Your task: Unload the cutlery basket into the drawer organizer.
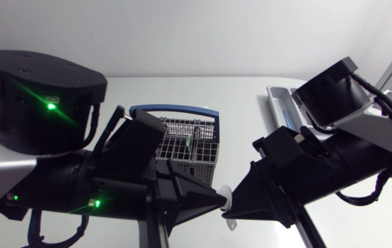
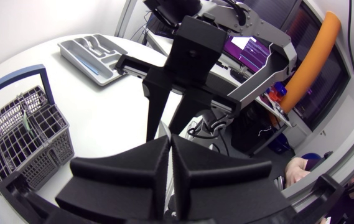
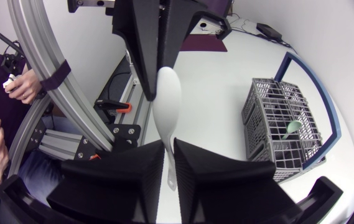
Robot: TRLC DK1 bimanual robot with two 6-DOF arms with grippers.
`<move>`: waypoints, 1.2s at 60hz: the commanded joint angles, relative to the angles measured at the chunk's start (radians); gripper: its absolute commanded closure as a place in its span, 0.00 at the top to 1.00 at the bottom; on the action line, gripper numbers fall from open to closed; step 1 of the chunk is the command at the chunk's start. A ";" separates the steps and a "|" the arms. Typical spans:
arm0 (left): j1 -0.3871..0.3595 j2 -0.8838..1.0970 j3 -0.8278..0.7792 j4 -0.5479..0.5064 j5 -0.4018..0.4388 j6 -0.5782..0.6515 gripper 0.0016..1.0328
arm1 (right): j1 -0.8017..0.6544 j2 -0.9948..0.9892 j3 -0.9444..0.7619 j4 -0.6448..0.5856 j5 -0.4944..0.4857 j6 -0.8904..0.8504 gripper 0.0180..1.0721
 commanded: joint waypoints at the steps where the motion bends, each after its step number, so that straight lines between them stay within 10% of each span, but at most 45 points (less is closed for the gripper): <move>1: 0.012 0.014 -0.004 0.001 0.016 0.026 0.04 | 0.008 0.020 0.002 -0.037 -0.013 -0.032 0.05; 16: 0.042 0.046 0.013 0.020 0.023 0.035 0.06 | -0.009 0.049 -0.009 -0.050 0.015 -0.036 0.05; 21: 0.068 0.057 0.019 0.024 0.022 0.034 0.31 | -0.019 0.060 -0.014 -0.052 0.035 -0.036 0.05; 26: 0.088 0.068 0.024 0.024 -0.007 0.029 0.76 | -0.038 0.064 -0.026 -0.055 0.055 -0.039 0.05; 33: 0.114 0.103 0.049 0.024 -0.050 0.017 0.92 | -0.068 0.072 -0.043 -0.064 0.076 -0.055 0.05; 48: 0.164 0.151 0.127 0.078 -0.176 -0.081 0.95 | -0.148 0.084 -0.078 -0.083 0.119 -0.101 0.05; 72: 0.127 0.295 0.227 0.003 -0.638 -0.103 0.95 | -0.625 0.133 -0.003 -0.172 0.217 -0.413 0.05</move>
